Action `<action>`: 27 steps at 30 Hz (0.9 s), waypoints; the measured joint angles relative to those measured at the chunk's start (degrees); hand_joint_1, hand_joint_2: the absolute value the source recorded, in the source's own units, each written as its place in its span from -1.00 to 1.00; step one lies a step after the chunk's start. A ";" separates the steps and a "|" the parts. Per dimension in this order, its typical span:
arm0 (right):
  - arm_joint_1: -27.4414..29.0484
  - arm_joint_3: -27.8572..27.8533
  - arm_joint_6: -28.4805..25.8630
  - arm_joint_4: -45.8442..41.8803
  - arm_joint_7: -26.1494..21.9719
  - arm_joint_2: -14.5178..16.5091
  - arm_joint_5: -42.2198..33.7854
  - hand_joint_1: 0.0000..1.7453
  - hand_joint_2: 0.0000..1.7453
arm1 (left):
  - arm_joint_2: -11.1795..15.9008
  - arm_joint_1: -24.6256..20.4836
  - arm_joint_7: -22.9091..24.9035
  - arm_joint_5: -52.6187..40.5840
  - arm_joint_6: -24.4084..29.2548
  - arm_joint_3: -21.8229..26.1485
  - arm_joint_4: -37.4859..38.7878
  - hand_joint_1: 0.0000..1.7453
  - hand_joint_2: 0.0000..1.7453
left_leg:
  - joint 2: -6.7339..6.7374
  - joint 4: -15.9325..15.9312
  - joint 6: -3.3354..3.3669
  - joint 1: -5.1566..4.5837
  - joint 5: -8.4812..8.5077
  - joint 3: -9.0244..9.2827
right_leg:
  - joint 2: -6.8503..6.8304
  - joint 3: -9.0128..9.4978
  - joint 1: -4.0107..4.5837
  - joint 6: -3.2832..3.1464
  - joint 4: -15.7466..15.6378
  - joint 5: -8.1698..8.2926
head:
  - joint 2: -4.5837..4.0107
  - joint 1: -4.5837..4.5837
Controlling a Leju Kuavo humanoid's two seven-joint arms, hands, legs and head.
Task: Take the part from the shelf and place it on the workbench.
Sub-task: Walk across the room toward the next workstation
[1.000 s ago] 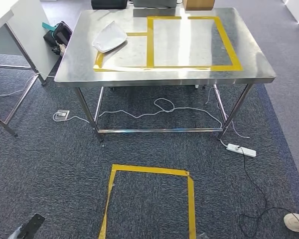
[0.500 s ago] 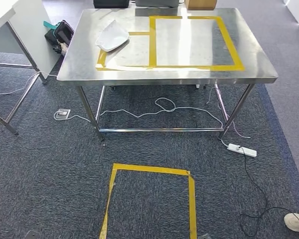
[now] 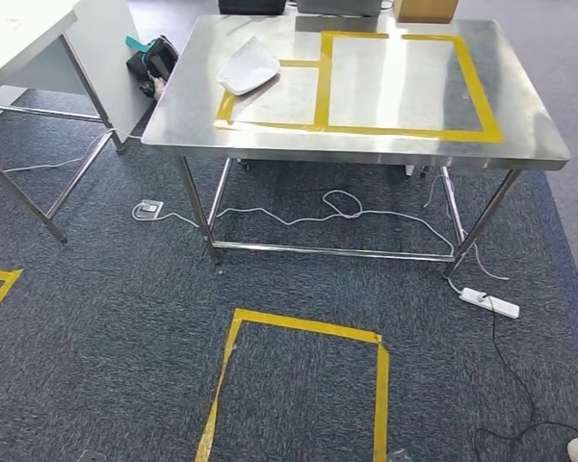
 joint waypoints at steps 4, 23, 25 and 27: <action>0.10 -0.43 -0.15 -0.02 0.09 0.14 -0.38 -1.00 -1.00 | -1.33 0.33 0.64 -0.19 0.01 -0.03 0.34 -1.00 -1.00 | 2.23 4.23 -0.96 0.15 -3.23 -2.08 | -2.61 -0.38 -0.17 -1.80 0.05 1.03 | -0.01 -0.43; 0.49 -1.91 -0.26 -0.09 1.00 0.43 -1.35 -1.00 -1.00 | -5.60 -0.44 0.87 -0.69 -0.57 -0.04 0.54 -1.00 -1.00 | 3.56 1.29 2.17 -0.16 -4.76 3.22 | -3.35 -7.98 0.23 0.84 17.09 -7.66 | -0.01 -0.16; 0.61 -1.96 -0.29 -0.09 1.11 0.45 -1.45 -1.00 -1.00 | -6.17 -0.30 0.87 -0.69 -0.75 -0.04 0.54 -1.00 -1.00 | 1.86 1.33 2.12 -0.18 -4.66 3.22 | -2.98 -7.60 0.20 0.64 15.01 -4.97 | -0.01 -0.15; 0.56 -2.10 -0.30 -0.10 1.14 0.45 -1.64 -1.00 -1.00 | -6.87 -0.28 0.88 -0.61 -0.90 -0.04 0.54 -1.00 -1.00 | 0.22 1.42 1.82 -0.23 -4.49 3.19 | -0.61 -4.32 -0.02 0.29 7.04 -0.67 | -0.01 -0.14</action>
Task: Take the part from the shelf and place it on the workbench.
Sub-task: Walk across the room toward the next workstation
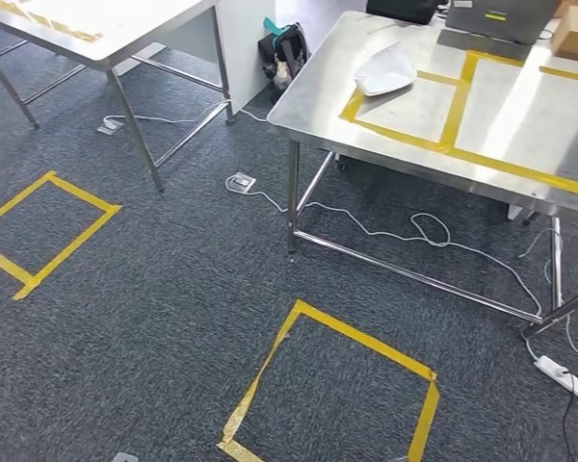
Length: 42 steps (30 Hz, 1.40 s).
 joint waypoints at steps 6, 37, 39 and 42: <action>-0.18 -0.73 0.04 -0.10 0.02 0.33 -0.24 -1.00 -1.00 | -1.19 0.27 0.00 1.12 -0.50 0.20 0.00 -1.00 -1.00 | -1.60 0.75 -1.94 0.22 0.37 -1.64 | 0.69 2.57 -0.27 -1.25 -6.22 2.26 | 0.00 -0.25; 0.31 -2.11 0.55 -0.41 0.73 0.21 0.08 -1.00 -1.00 | -3.95 -0.27 0.37 -0.10 -1.64 1.66 0.00 -1.00 -1.00 | -0.97 1.30 -2.58 0.66 -0.84 -1.28 | 0.83 2.36 -0.42 -1.40 -6.37 2.62 | 0.00 -0.24; 0.38 -2.13 0.29 -0.42 0.88 0.20 0.33 -1.00 -1.00 | -3.96 -0.44 0.23 -0.10 -1.84 1.66 0.00 -1.00 -1.00 | 2.72 6.68 -2.95 0.50 -4.16 -3.96 | -1.05 2.39 -0.40 -1.87 -6.63 2.84 | 0.00 -0.50; 0.34 -2.16 0.03 -0.42 0.90 0.20 0.67 -1.00 -1.00 | -4.05 -0.66 0.09 -0.08 -2.25 1.66 0.00 -1.00 -1.00 | 4.19 15.73 -3.49 0.66 -7.65 -8.16 | -4.07 2.28 -0.28 -2.04 -6.62 2.73 | 0.00 -0.55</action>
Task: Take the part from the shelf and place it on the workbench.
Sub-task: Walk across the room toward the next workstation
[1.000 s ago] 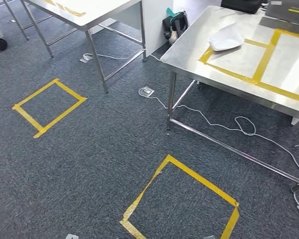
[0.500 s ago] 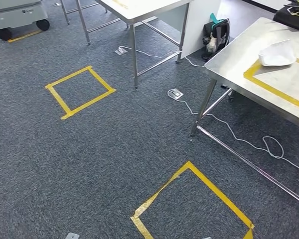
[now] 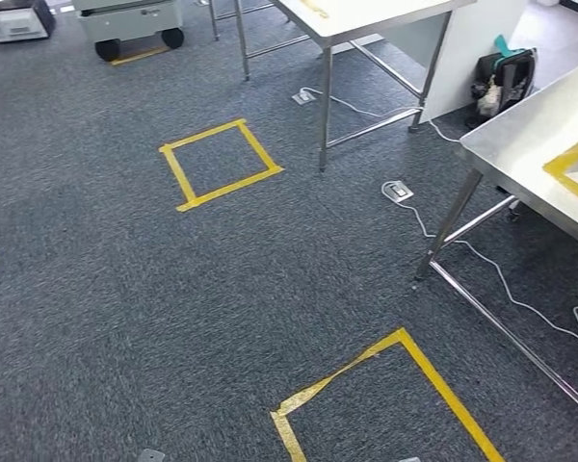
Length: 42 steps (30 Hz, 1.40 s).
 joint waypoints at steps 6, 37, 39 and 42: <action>-0.40 -0.01 -0.07 -0.05 -0.33 0.06 0.32 -1.00 -1.00 | -0.10 -0.24 0.00 -0.03 -0.33 0.00 0.00 -1.00 -1.00 | 5.10 -15.02 0.55 -0.20 6.42 8.79 | -4.21 0.47 0.51 1.31 0.18 -1.00 | 0.00 0.07; -0.78 -0.05 -0.19 -0.02 0.14 -0.02 1.89 -1.00 -1.00 | -0.11 -0.60 0.35 -1.31 -0.79 0.29 0.00 -1.00 -1.00 | 5.46 -15.65 1.09 -0.57 6.06 9.28 | -4.33 -0.24 0.87 1.18 0.31 -0.51 | 0.00 0.32; -0.96 -0.05 -0.20 -0.02 0.14 -0.02 1.90 -1.00 -1.00 | -0.05 -0.51 0.35 -1.31 -0.79 0.34 0.00 -1.00 -1.00 | 4.02 -15.89 1.88 -0.64 6.02 9.21 | -5.25 0.31 0.81 1.68 0.16 -0.83 | 0.00 0.52; -1.00 -0.04 -0.20 -0.02 0.13 -0.01 1.96 -1.00 -1.00 | -0.01 -0.40 0.35 -1.31 -0.78 0.61 0.00 -1.00 -1.00 | 2.02 -16.10 2.97 -0.39 6.38 9.21 | -1.41 -1.34 0.36 2.46 4.69 -3.86 | 0.00 0.69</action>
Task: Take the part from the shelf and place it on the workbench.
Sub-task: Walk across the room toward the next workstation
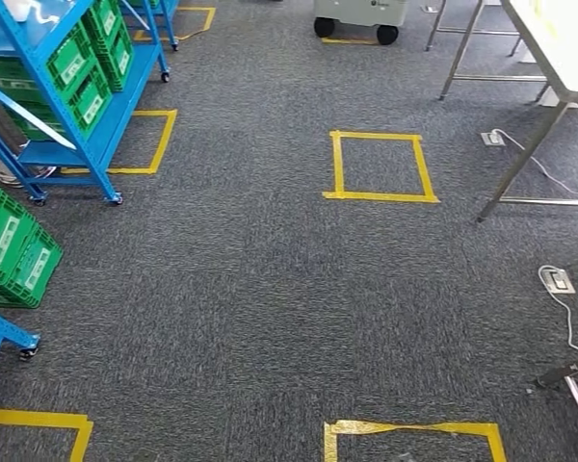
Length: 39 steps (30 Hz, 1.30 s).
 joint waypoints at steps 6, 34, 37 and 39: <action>0.39 0.00 0.04 0.02 0.09 0.00 0.14 -1.00 -1.00 | -0.05 -0.02 0.00 0.09 -0.01 0.52 0.00 -1.00 -1.00 | -4.94 0.10 0.38 -0.06 0.04 0.09 | 3.28 -5.42 -0.15 -0.02 8.83 -1.14 | 0.00 0.15; 0.19 -0.07 0.23 0.08 0.15 0.00 -0.05 -1.00 -1.00 | -0.17 -0.16 0.15 0.12 -0.36 0.93 0.00 -1.00 -1.00 | -2.64 -0.38 0.41 -0.12 0.14 0.21 | 2.67 -6.44 -0.03 -0.10 12.05 -4.27 | 0.00 0.37; 0.25 -0.10 0.22 0.07 0.16 -0.02 -0.21 -1.00 -1.00 | -0.20 -0.07 0.15 0.10 -0.36 1.01 0.00 -1.00 -1.00 | -5.14 -0.26 0.19 -0.03 0.18 0.38 | 3.66 -4.56 -0.28 -0.15 6.71 0.40 | 0.00 0.42; 0.22 -0.12 0.25 0.07 0.14 -0.01 -0.27 -1.00 -1.00 | -0.25 -0.18 0.15 0.08 -0.34 1.04 0.00 -1.00 -1.00 | -6.70 -0.03 -0.32 -0.03 0.22 0.24 | 6.93 -1.22 -0.84 -0.06 -0.65 3.37 | 0.00 0.42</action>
